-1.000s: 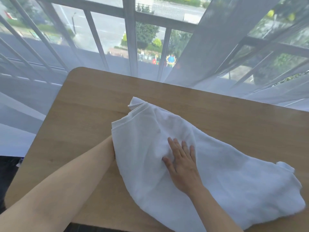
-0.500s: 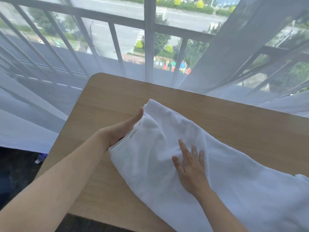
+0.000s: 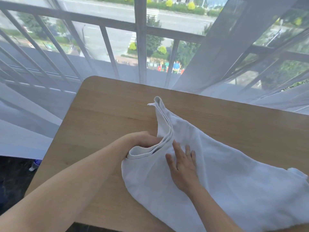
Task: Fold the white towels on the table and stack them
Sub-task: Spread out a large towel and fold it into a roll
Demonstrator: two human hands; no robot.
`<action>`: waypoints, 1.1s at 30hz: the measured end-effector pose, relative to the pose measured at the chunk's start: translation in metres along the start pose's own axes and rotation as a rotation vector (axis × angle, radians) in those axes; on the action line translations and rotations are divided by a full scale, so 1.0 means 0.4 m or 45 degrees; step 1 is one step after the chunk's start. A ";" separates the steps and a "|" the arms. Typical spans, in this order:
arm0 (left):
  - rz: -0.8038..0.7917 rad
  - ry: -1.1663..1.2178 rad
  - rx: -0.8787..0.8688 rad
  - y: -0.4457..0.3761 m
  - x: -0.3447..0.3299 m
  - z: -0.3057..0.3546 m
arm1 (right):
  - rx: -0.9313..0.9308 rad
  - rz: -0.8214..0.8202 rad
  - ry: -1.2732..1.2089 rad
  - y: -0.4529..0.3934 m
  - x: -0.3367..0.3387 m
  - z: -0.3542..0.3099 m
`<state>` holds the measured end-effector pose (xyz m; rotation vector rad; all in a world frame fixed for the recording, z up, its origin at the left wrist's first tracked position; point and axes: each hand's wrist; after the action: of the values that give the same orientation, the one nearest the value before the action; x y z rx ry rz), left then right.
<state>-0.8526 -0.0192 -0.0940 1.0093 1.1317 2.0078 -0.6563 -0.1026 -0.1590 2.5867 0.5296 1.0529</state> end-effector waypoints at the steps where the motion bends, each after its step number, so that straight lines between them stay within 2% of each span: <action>1: 0.019 0.019 -0.009 -0.003 -0.012 0.007 | -0.001 0.028 -0.116 0.002 0.006 -0.015; 3: 0.091 0.050 -0.029 -0.013 -0.043 0.014 | 0.000 0.115 -0.547 0.004 0.022 -0.060; 5: 0.182 0.083 0.003 -0.026 -0.068 0.016 | -0.044 0.107 -0.996 -0.007 0.033 -0.103; 6: 0.217 0.079 0.023 -0.032 -0.079 0.015 | -0.083 0.085 -1.123 -0.018 0.035 -0.120; 9: 0.328 0.061 -0.045 -0.047 -0.109 -0.001 | -0.235 0.198 -1.172 -0.041 0.044 -0.142; 12: 0.418 0.265 -0.150 -0.038 -0.133 -0.039 | -0.409 0.311 -1.328 -0.035 0.052 -0.124; 16: 0.654 0.560 -0.174 -0.032 -0.176 -0.075 | -0.506 0.291 -1.509 -0.014 0.051 -0.089; 19: 0.737 0.572 -0.116 -0.026 -0.195 -0.089 | -0.508 0.253 -1.586 -0.005 0.047 -0.084; 24: 0.463 0.240 0.101 -0.021 -0.183 -0.099 | -0.473 0.262 -1.642 -0.010 0.036 -0.092; 28: 0.187 0.531 0.150 -0.032 -0.184 -0.121 | -0.486 0.280 -1.697 0.005 0.039 -0.083; 30: 0.054 0.560 0.123 -0.027 -0.184 -0.140 | -0.472 0.289 -1.736 0.011 0.044 -0.076; 33: 0.124 0.507 -0.017 -0.022 -0.173 -0.154 | -0.443 0.306 -1.767 0.019 0.057 -0.076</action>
<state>-0.8672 -0.0957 -0.1448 0.6834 1.2873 2.3606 -0.6612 -0.0953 -0.1213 2.3585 -0.2978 -0.6566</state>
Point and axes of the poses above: each hand's wrist, its own y-axis away from the middle knuckle, its own x-axis out of the back of the hand, z = x × y, and after that the axes turned 8 degrees about -y, right-handed
